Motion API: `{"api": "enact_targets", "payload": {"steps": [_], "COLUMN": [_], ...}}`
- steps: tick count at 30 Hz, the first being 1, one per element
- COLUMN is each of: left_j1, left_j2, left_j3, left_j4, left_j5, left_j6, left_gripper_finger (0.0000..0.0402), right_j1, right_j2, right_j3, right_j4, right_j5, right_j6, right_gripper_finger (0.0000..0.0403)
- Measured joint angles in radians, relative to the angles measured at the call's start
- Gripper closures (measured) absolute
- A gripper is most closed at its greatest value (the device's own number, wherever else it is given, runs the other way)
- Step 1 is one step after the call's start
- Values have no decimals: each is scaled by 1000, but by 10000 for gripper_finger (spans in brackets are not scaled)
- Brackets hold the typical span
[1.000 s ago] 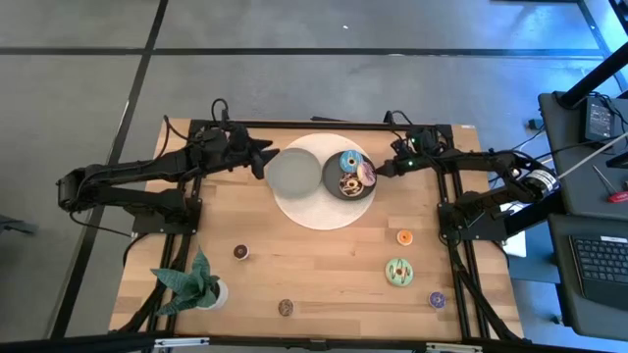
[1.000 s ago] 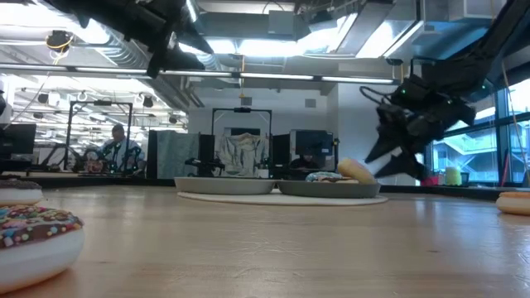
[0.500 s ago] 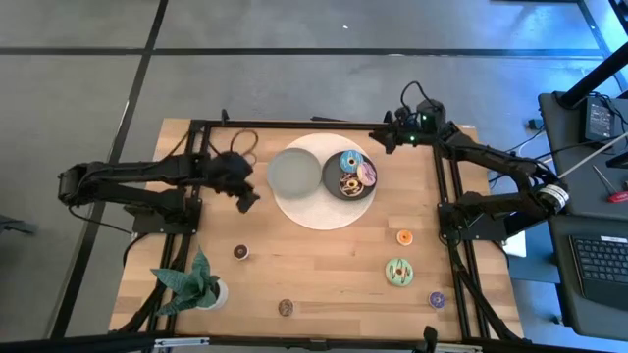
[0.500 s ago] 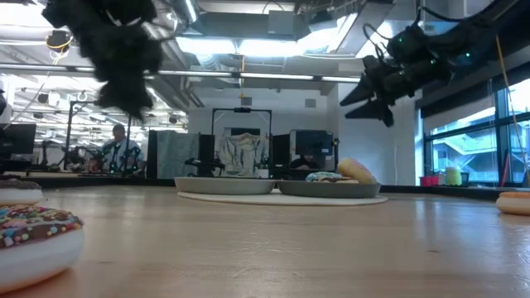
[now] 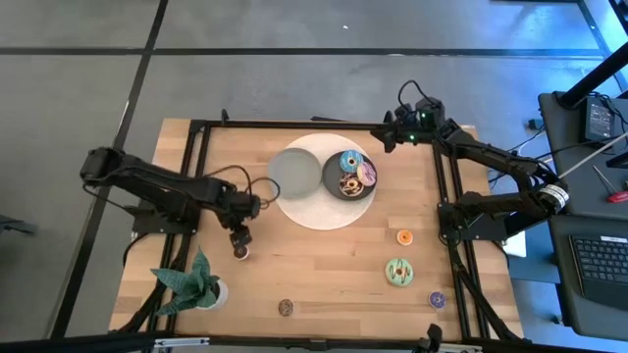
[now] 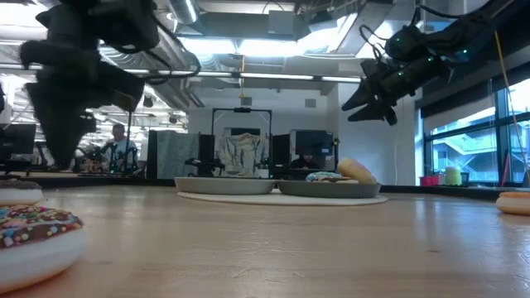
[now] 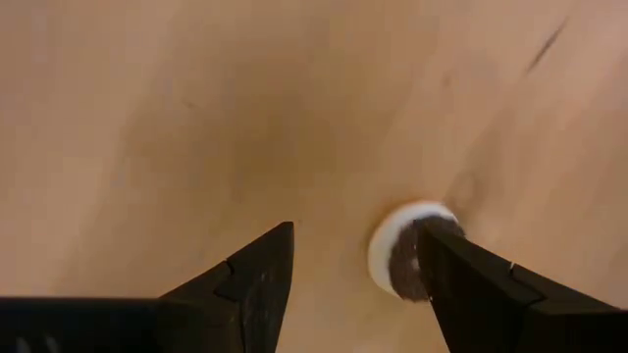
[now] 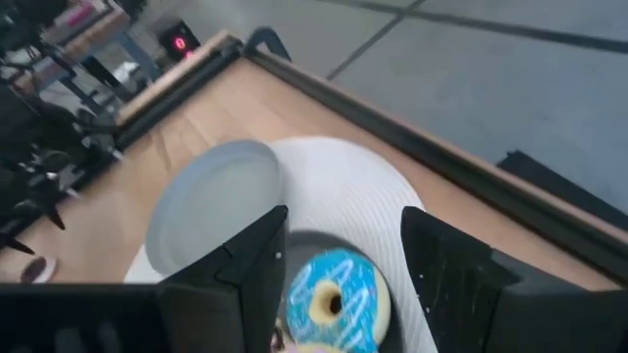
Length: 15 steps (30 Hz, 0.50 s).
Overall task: Pick & Place donuts
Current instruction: Put the small black donut on the gray plate
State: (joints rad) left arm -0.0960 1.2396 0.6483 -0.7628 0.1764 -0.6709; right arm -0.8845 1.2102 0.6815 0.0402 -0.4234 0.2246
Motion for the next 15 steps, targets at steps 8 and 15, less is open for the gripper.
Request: {"api": "enact_targets", "payload": {"steps": [8, 15], "left_j1": [-129, -180], "left_j2": [65, 117], "left_j3": [0, 0], "left_j4": [5, 17], "left_j5": [7, 2], "left_j6": [-94, -149], "left_gripper_finger": [193, 193], "right_j1": [0, 0], "right_j2": [0, 1], "right_j3": [0, 0], "right_j4": [-81, -88], "right_j5": [57, 64], "right_j6": [-28, -33], "right_gripper_finger": [203, 203]}}
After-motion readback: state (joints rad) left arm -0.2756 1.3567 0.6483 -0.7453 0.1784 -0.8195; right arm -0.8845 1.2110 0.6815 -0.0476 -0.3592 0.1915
